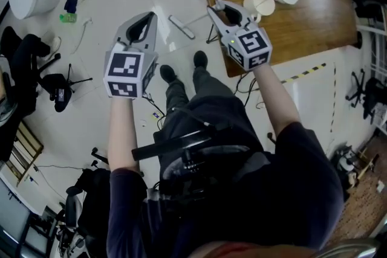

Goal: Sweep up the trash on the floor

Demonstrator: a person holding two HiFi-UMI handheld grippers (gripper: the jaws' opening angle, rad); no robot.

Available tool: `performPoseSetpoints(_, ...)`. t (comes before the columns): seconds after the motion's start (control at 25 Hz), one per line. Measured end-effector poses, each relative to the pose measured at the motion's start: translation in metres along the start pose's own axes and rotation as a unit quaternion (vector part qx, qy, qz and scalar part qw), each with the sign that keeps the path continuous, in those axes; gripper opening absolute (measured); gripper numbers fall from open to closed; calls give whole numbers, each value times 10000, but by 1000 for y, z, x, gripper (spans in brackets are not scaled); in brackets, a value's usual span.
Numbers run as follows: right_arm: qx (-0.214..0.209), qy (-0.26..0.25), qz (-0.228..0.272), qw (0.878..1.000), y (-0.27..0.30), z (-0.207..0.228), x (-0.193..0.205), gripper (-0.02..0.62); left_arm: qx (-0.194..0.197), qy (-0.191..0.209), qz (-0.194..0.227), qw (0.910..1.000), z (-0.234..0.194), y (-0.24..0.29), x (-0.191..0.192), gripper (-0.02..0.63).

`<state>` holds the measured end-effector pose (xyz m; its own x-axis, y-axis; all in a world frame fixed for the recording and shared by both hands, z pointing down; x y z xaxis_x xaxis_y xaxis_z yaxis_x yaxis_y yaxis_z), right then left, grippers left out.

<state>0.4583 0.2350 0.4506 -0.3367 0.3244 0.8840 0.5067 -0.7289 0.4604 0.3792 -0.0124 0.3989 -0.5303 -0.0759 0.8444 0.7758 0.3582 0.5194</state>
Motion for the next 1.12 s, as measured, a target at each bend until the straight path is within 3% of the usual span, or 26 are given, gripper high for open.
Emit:
performPoseSetpoints(0.32, -765, -484, 39, 9959, 24, -33, -25, 115, -708, -332, 83, 9969, -21, -54, 12, 5)
performPoseSetpoints(0.56, -1600, -912, 156, 9828, 42, -57, -52, 115, -1490, -567, 204, 9870, -14, -98, 25, 5)
performPoseSetpoints(0.88, -2685, -1284, 302, 9542, 67, -115, -81, 115, -2369, -1114, 227, 9648, -3, -165, 67, 5)
performPoseSetpoints(1.12, -3331, -1449, 460, 9306, 69, -187, -107, 115, -2339, -1019, 371, 9662, 1, -208, 90, 5)
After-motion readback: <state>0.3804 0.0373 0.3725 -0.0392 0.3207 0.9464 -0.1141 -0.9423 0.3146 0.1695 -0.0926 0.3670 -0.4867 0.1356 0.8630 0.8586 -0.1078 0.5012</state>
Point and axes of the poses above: the fingertips, and each gripper's own axes: y forward along the fingers, z to its right, x out of its underside, the point moved 10 cm from there along -y, backward along the fingers
